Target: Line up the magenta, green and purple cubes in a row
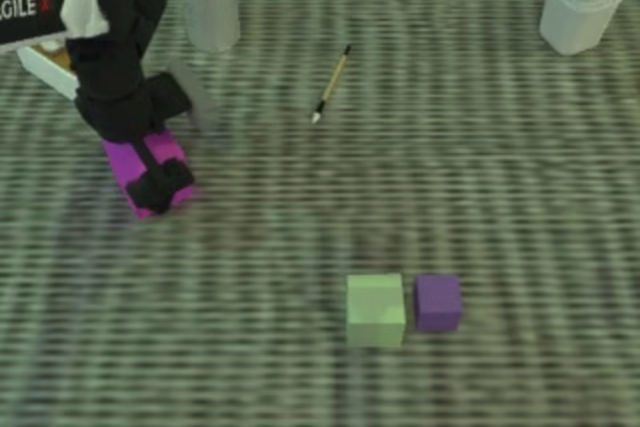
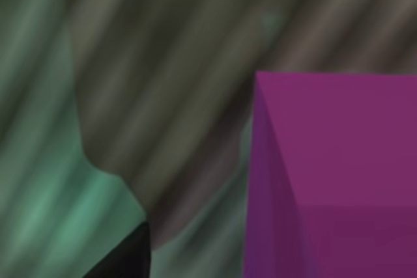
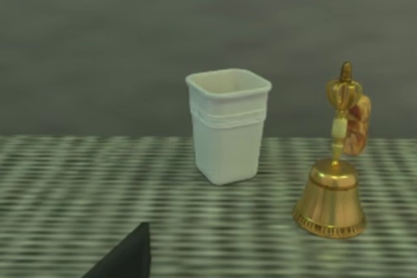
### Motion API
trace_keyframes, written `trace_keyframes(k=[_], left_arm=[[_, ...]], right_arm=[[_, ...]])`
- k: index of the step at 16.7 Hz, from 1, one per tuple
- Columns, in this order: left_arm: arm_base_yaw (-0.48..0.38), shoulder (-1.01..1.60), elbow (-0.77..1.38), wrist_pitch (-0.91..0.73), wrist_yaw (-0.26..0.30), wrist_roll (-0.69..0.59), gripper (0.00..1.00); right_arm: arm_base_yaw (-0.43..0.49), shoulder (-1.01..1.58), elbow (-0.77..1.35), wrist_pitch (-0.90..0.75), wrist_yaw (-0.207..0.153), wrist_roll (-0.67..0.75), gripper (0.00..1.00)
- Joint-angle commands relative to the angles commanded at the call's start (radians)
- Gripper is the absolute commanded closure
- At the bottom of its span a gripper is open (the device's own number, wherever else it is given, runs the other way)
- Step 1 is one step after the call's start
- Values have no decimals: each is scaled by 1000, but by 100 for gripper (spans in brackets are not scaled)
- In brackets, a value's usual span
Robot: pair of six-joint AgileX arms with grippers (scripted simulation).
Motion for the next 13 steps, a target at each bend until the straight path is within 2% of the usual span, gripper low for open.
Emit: trace_keyframes(k=[4, 13], left_arm=[[0, 3, -7, 8, 0, 0, 0], [0, 3, -7, 8, 0, 0, 68]], right_arm=[[0, 0, 0, 0, 0, 0, 0], [0, 0, 0, 0, 0, 0, 0]])
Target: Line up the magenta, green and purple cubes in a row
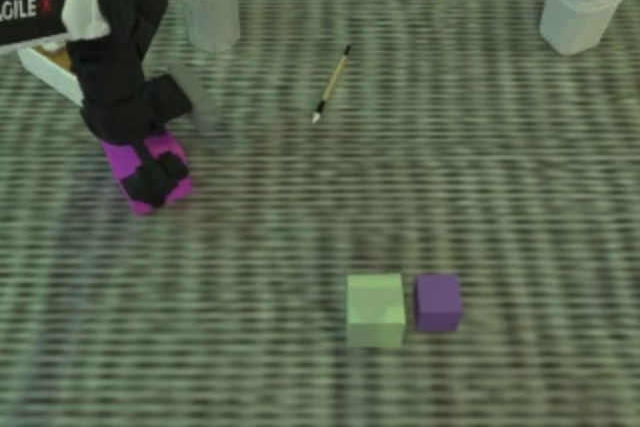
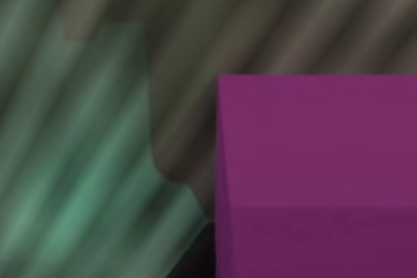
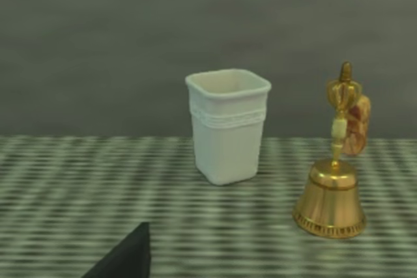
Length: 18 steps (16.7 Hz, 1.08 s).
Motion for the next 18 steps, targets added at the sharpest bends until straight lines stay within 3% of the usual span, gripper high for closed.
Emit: trace_keyframes(k=[4, 5, 14, 18], left_arm=[[0, 0, 0, 0, 0, 0, 98], [0, 0, 0, 0, 0, 0, 100], [0, -11, 2, -9, 3, 0, 100], [9, -41, 81, -121, 4, 0, 100]], right_arm=[[0, 0, 0, 0, 0, 0, 0], [0, 0, 0, 0, 0, 0, 0], [0, 0, 0, 0, 0, 0, 0], [0, 0, 0, 0, 0, 0, 0]])
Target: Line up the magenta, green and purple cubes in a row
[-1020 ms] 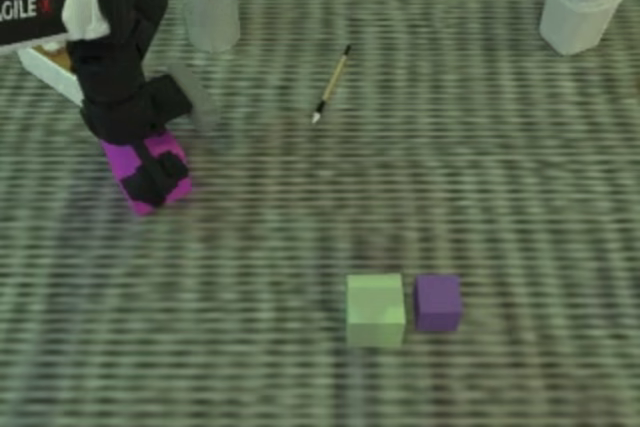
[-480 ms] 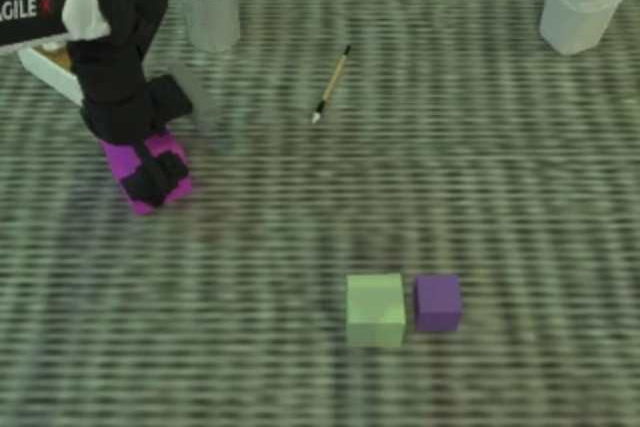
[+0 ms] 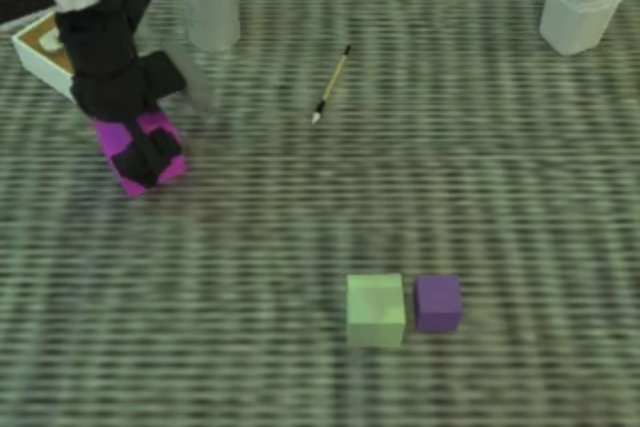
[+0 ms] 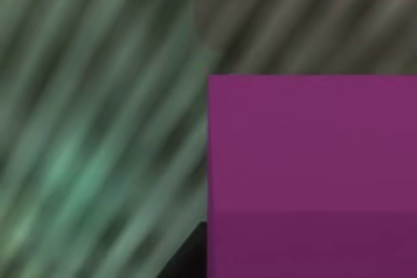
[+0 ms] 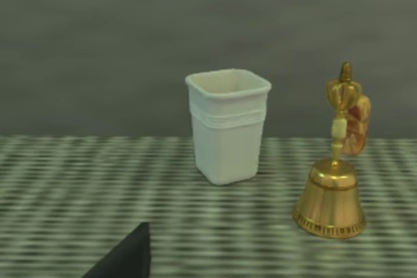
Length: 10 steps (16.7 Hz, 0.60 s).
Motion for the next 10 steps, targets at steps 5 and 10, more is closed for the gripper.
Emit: trace_keyframes(k=[5, 10], left_arm=[[10, -41, 81, -119, -2, -3, 100], [-9, -53, 63, -112, -2, 4, 100]], right_arm=[[0, 0, 0, 0, 0, 0, 0], [0, 0, 0, 0, 0, 0, 0]])
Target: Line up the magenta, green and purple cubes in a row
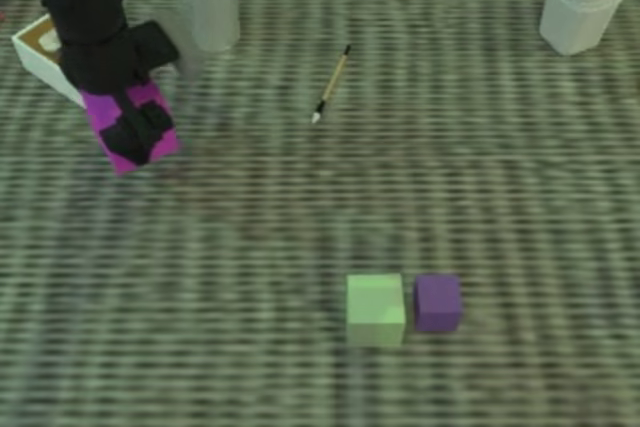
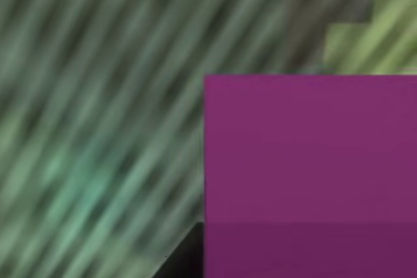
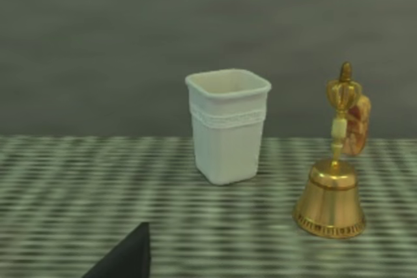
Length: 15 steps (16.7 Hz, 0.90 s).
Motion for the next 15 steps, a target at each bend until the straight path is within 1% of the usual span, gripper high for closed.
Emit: trace_keyframes(k=[3, 8, 10, 12, 15], left_arm=[[-79, -87, -100, 24, 2, 27, 100], [-282, -299, -401, 75, 5, 93, 100], [-353, -372, -487, 93, 5, 116, 100], [-393, -412, -530, 104, 5, 131, 100], [-398, -418, -535, 105, 5, 133, 100]], right_arm=[[0, 0, 0, 0, 0, 0, 0], [0, 0, 0, 0, 0, 0, 0], [0, 0, 0, 0, 0, 0, 0], [0, 0, 0, 0, 0, 0, 0], [0, 0, 0, 0, 0, 0, 0]])
